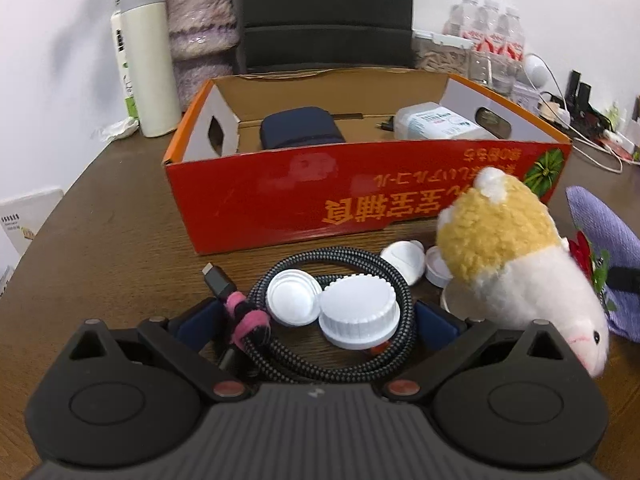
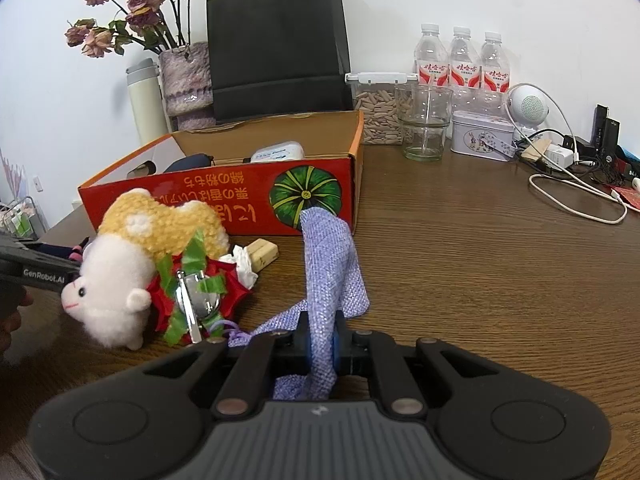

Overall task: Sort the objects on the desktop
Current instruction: 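Grasp the purple cloth pouch with the right gripper while the left gripper approaches the braided cable, then grasp the braided cable with the left gripper while the right gripper lifts the pouch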

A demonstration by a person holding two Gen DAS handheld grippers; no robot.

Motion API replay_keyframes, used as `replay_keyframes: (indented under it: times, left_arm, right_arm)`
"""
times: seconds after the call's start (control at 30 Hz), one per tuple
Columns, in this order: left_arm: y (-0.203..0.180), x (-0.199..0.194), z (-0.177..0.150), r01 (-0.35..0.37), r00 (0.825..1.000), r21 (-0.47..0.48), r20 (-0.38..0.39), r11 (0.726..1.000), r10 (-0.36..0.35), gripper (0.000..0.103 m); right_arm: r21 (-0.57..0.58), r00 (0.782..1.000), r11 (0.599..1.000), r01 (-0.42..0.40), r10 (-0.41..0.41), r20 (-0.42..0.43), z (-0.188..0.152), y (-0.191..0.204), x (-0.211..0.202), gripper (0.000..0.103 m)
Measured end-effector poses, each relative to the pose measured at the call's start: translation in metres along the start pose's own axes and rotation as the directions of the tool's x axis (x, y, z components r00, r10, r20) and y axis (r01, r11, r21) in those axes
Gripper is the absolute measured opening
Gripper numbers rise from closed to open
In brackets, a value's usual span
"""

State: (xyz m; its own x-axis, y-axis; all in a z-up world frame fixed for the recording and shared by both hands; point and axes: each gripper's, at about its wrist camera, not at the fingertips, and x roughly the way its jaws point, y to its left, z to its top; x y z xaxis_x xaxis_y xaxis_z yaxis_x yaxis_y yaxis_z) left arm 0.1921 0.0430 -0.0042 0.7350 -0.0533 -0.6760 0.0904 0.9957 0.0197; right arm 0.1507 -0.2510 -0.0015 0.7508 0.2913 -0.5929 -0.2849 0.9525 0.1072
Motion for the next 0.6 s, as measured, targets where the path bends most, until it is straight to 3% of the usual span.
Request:
replay_keyframes:
  times: [0.17, 0.27, 0.4, 0.6]
  left_arm:
    - [0.000, 0.000, 0.000, 0.002, 1.000, 0.003, 0.002, 1.000, -0.002, 0.103]
    - [0.000, -0.003, -0.001, 0.013, 1.000, -0.004, 0.014, 1.000, -0.013, 0.093]
    - [-0.005, -0.007, -0.005, 0.005, 0.999, 0.012, 0.034, 1.000, -0.006, 0.091]
    - [-0.007, -0.027, -0.007, -0.002, 0.992, -0.001, 0.128, 1.000, 0.002, 0.090]
  right_arm:
    - [-0.006, 1.000, 1.000, -0.005, 0.005, -0.001, 0.000, 0.002, 0.000, 0.009]
    - [-0.010, 1.000, 1.000, -0.007, 0.007, -0.001, -0.001, 0.003, 0.000, 0.009]
    - [-0.011, 1.000, 1.000, -0.006, 0.006, 0.000, -0.001, 0.004, 0.000, 0.009]
    - [-0.018, 1.000, 1.000, -0.008, 0.008, 0.003, -0.001, 0.006, -0.001, 0.009]
